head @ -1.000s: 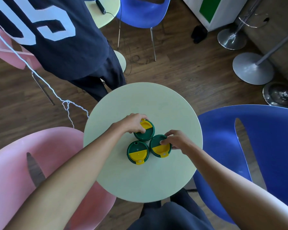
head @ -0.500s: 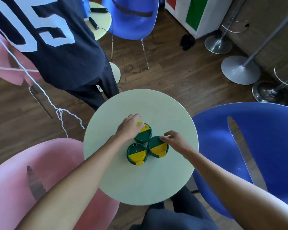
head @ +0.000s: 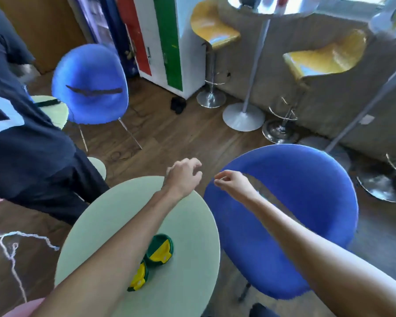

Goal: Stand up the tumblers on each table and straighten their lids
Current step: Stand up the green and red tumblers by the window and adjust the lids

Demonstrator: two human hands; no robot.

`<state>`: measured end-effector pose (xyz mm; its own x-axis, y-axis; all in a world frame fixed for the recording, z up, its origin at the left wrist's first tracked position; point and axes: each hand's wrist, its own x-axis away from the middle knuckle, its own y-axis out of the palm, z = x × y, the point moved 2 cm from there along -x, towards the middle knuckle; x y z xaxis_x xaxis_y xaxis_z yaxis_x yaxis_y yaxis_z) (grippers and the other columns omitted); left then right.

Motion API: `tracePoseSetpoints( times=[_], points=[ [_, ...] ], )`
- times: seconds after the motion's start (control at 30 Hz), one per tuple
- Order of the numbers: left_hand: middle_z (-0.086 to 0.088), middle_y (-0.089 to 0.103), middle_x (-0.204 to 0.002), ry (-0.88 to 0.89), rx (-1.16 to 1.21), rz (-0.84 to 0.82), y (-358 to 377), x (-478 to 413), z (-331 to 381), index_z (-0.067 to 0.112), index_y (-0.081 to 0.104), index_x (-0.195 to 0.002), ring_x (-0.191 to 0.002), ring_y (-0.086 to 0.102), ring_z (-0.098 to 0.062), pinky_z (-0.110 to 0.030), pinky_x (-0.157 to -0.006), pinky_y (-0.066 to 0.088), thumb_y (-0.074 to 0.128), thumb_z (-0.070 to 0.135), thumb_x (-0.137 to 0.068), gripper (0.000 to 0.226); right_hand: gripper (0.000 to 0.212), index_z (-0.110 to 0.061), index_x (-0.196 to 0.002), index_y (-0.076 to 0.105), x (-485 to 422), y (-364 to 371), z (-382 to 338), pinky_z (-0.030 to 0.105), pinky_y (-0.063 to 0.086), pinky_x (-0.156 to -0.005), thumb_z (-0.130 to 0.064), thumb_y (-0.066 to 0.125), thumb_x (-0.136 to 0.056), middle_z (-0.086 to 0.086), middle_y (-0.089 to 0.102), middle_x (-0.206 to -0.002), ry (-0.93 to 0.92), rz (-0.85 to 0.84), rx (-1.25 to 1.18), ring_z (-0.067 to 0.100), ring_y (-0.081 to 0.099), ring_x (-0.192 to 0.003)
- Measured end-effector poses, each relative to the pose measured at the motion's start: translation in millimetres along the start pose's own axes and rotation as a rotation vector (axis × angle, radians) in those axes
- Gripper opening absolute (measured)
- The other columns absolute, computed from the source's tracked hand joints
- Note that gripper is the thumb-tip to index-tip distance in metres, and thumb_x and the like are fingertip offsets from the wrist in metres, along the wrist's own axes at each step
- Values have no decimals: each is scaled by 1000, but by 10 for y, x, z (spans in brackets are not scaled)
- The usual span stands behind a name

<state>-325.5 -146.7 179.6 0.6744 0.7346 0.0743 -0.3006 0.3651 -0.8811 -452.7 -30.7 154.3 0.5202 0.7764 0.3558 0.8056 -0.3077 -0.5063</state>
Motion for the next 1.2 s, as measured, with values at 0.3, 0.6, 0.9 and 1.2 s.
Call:
tracePoseSetpoints(
  times=[0.3, 0.6, 0.9, 1.2],
  points=[
    [1, 70, -113, 415, -69, -21, 321, -539, 2975, 28, 66, -113, -108, 63, -23, -38, -91, 48, 58, 34, -90, 25, 19, -17, -100, 73, 430, -2804, 471, 22, 47, -55, -23, 64, -84, 2, 73, -89, -73, 397, -69, 18, 66, -76],
    [4, 72, -104, 607, 31, 19, 881, -626, 5866, 29, 67, -104, -103, 65, -21, -39, -91, 50, 61, 35, -85, 21, 16, -22, -94, 74, 1176, -5402, 1415, 24, 52, -72, -23, 66, -79, -2, 74, -86, -95, 631, -59, 12, 68, -80],
    [1, 72, -109, 700, 26, 47, 1125, -1219, 7513, 27, 66, -112, -106, 65, -24, -40, -93, 50, 63, 34, -87, 26, 13, -22, -92, 71, 1138, -7034, 1843, 33, 56, -81, -27, 65, -82, 3, 74, -96, -95, 722, 48, 16, 68, -88],
    [-5, 72, -118, 664, -9, 113, 1340, -2515, 8332, 27, 65, -117, -107, 66, -31, -40, -91, 53, 60, 36, -86, 32, 19, -10, -93, 73, 213, -8275, 1930, 29, 53, -72, -20, 62, -82, 2, 71, -82, -152, 754, 85, 15, 67, -76]
  ],
)
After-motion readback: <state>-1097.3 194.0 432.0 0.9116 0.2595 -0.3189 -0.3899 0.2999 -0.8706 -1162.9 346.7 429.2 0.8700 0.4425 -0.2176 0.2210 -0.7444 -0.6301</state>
